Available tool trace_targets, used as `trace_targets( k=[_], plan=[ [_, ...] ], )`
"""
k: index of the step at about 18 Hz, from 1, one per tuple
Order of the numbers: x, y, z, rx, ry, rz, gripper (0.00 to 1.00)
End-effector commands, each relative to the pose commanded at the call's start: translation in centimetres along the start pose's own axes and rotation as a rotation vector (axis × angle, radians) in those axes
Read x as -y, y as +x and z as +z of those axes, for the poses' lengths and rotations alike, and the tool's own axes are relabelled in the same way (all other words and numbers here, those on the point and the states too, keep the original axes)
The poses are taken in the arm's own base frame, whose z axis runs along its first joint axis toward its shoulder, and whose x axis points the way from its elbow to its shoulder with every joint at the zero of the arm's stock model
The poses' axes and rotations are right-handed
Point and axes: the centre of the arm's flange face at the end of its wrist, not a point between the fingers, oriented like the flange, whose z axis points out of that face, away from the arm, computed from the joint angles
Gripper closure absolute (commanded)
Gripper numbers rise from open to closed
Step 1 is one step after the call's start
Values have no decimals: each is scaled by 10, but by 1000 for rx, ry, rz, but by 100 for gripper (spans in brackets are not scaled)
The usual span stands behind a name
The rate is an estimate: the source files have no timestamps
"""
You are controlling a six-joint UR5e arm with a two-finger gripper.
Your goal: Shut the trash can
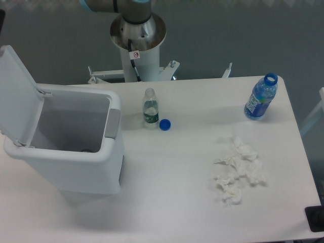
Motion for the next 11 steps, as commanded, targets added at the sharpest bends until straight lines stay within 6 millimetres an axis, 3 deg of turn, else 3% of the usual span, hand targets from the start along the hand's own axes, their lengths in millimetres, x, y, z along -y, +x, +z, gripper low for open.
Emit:
trace_targets(
  k=[11],
  plan=[
    [-10, 16, 21, -35, -41, 23, 0]
  ],
)
